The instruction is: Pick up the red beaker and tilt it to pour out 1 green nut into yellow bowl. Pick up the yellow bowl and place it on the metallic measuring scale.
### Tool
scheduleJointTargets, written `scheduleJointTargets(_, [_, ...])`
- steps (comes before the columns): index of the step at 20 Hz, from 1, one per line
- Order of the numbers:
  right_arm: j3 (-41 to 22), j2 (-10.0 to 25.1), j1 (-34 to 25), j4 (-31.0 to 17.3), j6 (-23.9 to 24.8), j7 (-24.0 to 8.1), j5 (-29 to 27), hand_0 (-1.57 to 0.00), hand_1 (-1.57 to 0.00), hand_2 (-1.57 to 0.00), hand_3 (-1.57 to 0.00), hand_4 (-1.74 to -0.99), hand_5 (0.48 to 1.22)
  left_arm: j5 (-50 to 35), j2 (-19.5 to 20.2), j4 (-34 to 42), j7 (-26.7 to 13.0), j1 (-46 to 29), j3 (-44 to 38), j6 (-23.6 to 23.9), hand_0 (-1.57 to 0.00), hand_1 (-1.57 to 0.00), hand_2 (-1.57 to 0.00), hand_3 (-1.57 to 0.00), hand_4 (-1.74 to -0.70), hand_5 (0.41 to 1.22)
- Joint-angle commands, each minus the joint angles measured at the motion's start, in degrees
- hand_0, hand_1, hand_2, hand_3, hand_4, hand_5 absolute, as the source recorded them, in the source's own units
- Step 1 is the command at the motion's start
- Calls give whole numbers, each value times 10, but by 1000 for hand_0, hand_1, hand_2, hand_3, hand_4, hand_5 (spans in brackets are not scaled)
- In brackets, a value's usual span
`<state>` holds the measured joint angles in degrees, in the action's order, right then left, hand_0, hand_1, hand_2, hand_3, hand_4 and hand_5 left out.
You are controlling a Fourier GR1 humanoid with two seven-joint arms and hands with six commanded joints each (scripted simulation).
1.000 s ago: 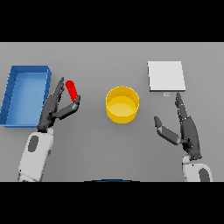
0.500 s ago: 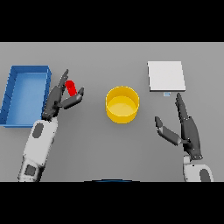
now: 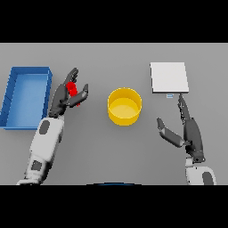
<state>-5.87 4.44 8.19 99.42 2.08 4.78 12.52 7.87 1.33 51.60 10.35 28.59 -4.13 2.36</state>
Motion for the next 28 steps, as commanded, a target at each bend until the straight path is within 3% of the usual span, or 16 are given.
scheduleJointTargets(1, [2, 3, -1, -2, 3, 0, 4, 1, 1, 1, 1, -1258, 644, -10, 1, -2, -1, 4, -8, -3, -285, -328, -364, -292, -1449, 783])
scheduleJointTargets(3, [2, 2, 3, -1, 4, 6, 4, 1, 1, 1, 1, -1255, 644, 2, 0, -15, -11, 15, -8, 16, -662, -699, -733, -724, -1500, 941])
scheduleJointTargets(5, [4, 2, 3, -3, 5, 9, 3, 1, 1, 1, 1, -1254, 645, 13, 1, -24, -6, 22, -3, 16, -989, -1013, -1034, -926, -1575, 1042])
scheduleJointTargets(6, [3, 0, 7, -4, 6, 12, 2, 1, 1, 1, 1, -1252, 644, 15, 0, -17, -5, 18, 4, 15, -1106, -1125, -1142, -974, -1603, 1078])
scheduleJointTargets(10, [2, -3, -1, -3, 7, 4, 2, 1, 1, 1, 1, -1257, 645, 25, -5, -9, -8, 11, 12, 12, -1380, -1388, -1395, -1326, -1505, 1162])
scheduleJointTargets(14, [6, 1, 11, -3, 4, 17, -3, 1, 1, 1, 1, -1262, 646, 1, -13, -1, 0, 20, -1, 35, -1493, -1496, -1499, -1471, -1644, 1132])
scheduleJointTargets(15, [6, 3, 3, -2, 7, 7, 2, 1, 1, 1, 1, -1258, 646, -5, -16, 8, 2, 21, 0, 38, -1509, -1511, -1513, -1491, -1664, 1128])
scheduleJointTargets(19, [3, 6, 11, -1, 5, 19, 8, 1, 1, 1, 1, -1263, 652, -3, -3, 61, -14, 20, 17, 49, -1545, -1546, -1547, -1538, -1709, 1114])
scheduleJointTargets(22, [4, 8, 7, 4, 4, 22, 5, 1, 1, 1, 1, -1261, 661, 28, 25, 91, -50, 32, 57, 37, -1558, -1558, -1559, -1554, -1725, 1117])
scheduleJointTargets(24, [2, 8, 7, 4, 8, 14, 13, 1, 1, 1, 1, -1253, 666, 65, 50, 111, -94, 41, 101, 21, -1563, -1563, -1563, -1560, -1731, 1124])
scheduleJointTargets(28, [0, 8, 8, 6, 10, 7, 20, 1, 1, 1, 1, -1256, 678, 106, 66, 136, -146, 46, 155, 13, -1564, -1565, -1565, -1562, -1733, 1112])
